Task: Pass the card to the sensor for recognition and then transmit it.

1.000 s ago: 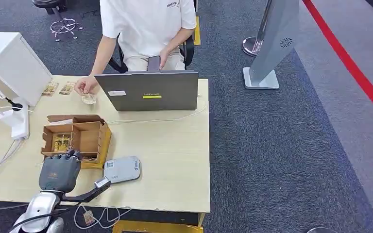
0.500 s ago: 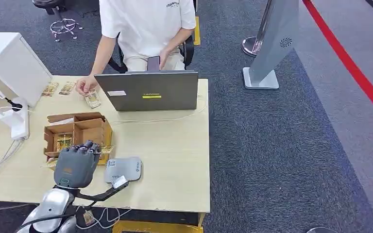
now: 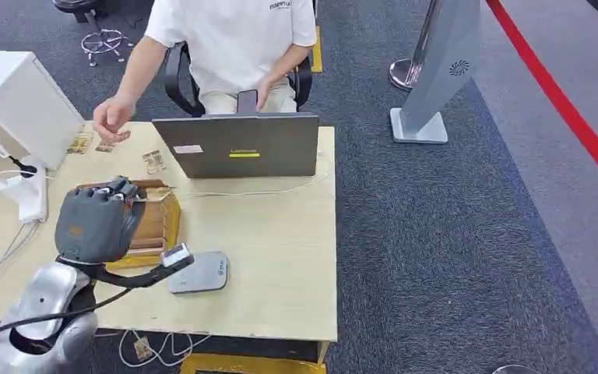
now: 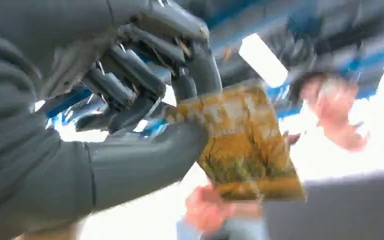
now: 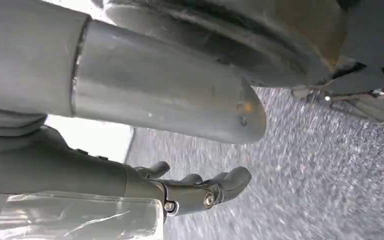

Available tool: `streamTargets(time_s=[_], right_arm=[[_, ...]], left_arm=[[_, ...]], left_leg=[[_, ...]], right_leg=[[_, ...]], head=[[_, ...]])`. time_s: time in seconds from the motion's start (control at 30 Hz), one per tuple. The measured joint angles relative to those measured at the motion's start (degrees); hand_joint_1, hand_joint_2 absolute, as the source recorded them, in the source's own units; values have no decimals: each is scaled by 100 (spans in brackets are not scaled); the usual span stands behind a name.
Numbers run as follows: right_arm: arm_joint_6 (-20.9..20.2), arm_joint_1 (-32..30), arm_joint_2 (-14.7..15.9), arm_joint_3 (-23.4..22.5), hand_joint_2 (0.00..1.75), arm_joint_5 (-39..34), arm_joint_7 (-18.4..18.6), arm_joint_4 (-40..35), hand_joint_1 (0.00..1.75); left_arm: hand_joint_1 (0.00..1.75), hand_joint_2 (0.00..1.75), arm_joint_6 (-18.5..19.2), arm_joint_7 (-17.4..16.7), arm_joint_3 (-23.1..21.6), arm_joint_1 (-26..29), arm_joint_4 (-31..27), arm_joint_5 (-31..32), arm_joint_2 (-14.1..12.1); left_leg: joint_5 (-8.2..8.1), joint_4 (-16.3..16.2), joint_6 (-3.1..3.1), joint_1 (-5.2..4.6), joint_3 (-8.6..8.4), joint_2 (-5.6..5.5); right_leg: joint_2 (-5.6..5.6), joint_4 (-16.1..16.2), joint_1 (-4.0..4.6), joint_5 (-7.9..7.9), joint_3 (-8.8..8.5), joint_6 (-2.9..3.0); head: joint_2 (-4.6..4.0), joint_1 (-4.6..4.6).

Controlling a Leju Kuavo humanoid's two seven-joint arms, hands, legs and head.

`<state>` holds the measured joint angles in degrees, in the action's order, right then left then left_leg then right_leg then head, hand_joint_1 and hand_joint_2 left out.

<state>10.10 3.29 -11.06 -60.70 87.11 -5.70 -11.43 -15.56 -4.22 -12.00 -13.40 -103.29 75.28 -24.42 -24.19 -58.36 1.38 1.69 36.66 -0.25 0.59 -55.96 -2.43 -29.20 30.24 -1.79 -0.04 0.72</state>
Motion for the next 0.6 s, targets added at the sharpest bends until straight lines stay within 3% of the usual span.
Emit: streamTargets(time_s=[0.1, 0.27, 0.37, 0.5, 0.53, 0.6], right_arm=[[-98, 36, 0, -183, 0, 12, -20, 0, 0], [-166, 108, 0, -202, 0, 15, -35, 4, 0], [-168, 105, 0, -202, 0, 15, 13, 7, 0], [-159, 101, 0, -200, 0, 15, 107, 7, 0], [-159, 99, 2, -200, 0, 15, 125, 7, 0], [-159, 99, 7, -202, 0, 15, 144, 7, 0]], left_arm=[[175, 175, -313, 22, 0, -928, 624, 450, -50], [175, 175, -1160, 100, -2, -2695, 2841, 959, -50], [175, 175, -1276, 100, -7, -3305, 3769, 948, -41], [175, 175, -1274, 126, -7, -3674, 4349, 891, -46], [0, 175, -1274, 131, -7, -3698, 4422, 872, -46], [0, 175, -1283, 131, -7, -3701, 4535, 835, -41]], left_leg=[[21, 0, -5, 1, 1, -11], [36, 1, 2, 3, 0, 9], [35, 1, 1, 2, 1, 15], [34, 1, 1, 0, 2, 14], [34, 1, 1, 0, 2, 14], [33, 1, 1, 1, 3, 14]], right_leg=[[-11, -2, 1, 11, -1, 3], [16, -8, 2, 37, 0, 8], [24, -7, 1, 39, 1, 6], [23, -5, 0, 38, 1, 6], [23, -5, 0, 37, 2, 6], [23, -5, 0, 37, 3, 7]], head=[[0, -2], [0, 4], [-2, 0], [-2, 2], [-2, 0], [-2, 2]])
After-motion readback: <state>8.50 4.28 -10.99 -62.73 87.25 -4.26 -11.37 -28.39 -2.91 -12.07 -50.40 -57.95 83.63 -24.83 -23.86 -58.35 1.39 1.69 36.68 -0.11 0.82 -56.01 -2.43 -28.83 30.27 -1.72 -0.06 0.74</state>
